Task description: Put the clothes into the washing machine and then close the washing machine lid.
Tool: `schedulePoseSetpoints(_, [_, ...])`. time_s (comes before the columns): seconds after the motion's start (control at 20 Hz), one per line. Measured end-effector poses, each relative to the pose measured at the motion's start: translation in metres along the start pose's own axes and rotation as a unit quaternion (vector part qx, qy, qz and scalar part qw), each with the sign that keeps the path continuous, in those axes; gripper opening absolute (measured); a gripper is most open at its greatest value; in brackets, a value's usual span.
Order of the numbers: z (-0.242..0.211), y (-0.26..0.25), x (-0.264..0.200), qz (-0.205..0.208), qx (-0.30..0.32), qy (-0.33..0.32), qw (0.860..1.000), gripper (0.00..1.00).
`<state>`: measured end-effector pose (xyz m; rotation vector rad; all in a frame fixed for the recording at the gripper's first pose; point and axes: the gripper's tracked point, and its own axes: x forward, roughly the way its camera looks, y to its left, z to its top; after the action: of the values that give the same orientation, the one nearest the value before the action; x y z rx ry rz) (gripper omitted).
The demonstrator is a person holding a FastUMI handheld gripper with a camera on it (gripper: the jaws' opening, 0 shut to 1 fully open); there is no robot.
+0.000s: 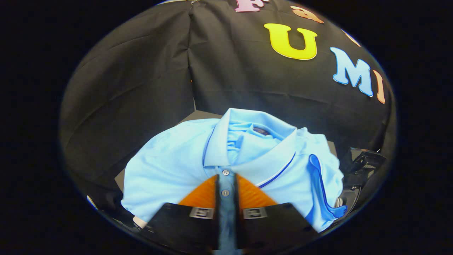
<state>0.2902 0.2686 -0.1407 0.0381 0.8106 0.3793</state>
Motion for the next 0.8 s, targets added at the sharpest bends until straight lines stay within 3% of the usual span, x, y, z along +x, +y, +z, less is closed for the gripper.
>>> schedulePoseSetpoints(0.05, [0.002,0.0,-0.001,0.001,0.007,0.001,1.0,0.12])
schedulePoseSetpoints(0.2, [0.004,0.001,-0.002,0.006,0.01,0.012,1.0,0.13])
schedulePoseSetpoints(0.4, [0.016,0.002,-0.016,0.01,0.034,-0.023,0.999,0.12])
schedulePoseSetpoints(0.8, [0.099,0.0,-0.104,0.053,0.057,-0.126,0.989,0.12])
